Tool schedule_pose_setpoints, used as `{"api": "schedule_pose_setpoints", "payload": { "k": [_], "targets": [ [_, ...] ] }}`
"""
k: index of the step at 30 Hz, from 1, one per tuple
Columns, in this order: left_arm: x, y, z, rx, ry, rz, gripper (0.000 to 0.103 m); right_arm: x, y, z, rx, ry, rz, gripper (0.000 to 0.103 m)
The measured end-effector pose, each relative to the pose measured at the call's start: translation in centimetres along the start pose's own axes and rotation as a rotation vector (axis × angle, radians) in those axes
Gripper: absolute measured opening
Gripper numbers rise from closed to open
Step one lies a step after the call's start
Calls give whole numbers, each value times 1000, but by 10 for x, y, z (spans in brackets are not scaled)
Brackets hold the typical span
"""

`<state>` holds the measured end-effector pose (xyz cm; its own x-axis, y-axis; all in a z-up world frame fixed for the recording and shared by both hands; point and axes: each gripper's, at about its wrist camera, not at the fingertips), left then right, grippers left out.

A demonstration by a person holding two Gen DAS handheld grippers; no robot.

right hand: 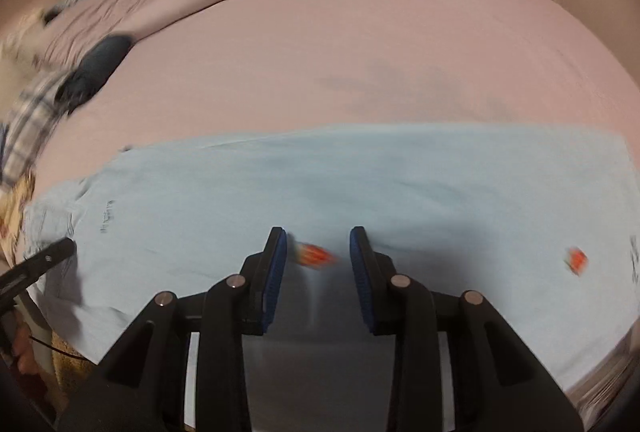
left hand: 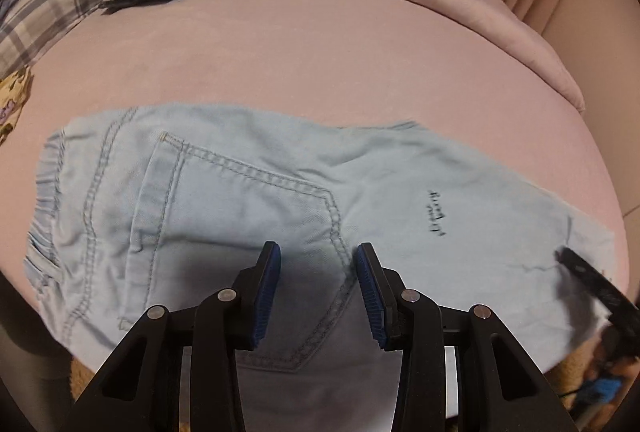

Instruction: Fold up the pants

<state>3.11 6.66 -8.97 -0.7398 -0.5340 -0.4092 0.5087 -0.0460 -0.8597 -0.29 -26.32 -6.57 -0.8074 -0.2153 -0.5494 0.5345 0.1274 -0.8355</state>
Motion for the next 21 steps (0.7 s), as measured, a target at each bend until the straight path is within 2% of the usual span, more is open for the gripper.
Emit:
{"api": "schedule_pose_setpoints", "payload": {
  "k": [1,4,6,7,8,12,15,17,19,21],
  "targets": [
    [1,0,1,2,0,5,41,4,-4,11,-4,26,7,30],
    [4,1,1,0,4,12,41,19,-25,60,109,119,33,30],
    [2,-1,-2,-6,6,16,41,30,-33,94,93,211,65,25],
    [3,0,0,-10,8,19,41,33,-35,106,70,249,73,10],
    [3,0,0,-14,11,22,41,37,-36,118,67,284,75,0],
    [13,-3,9,-19,5,42,41,40,-49,134,252,307,73,2],
    [14,-10,17,11,-5,30,41,29,-54,136,244,318,83,12],
    [14,-22,30,101,11,32,41,13,-55,130,247,267,94,13],
    [16,-25,44,189,32,8,41,-2,-50,125,213,206,108,14],
    [20,-19,62,211,51,-22,41,-16,-36,126,169,187,93,15]
  ]
}}
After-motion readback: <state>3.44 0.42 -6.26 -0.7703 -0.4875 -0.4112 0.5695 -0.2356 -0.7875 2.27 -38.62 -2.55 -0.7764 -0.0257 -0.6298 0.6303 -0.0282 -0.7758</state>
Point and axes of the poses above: each gripper's, at about its wrist camera, not at the fingertips, and y roughly the way its jaws point, z to its right, x to its underside, and after that the axes turned 15 degrees about -y, right-handed
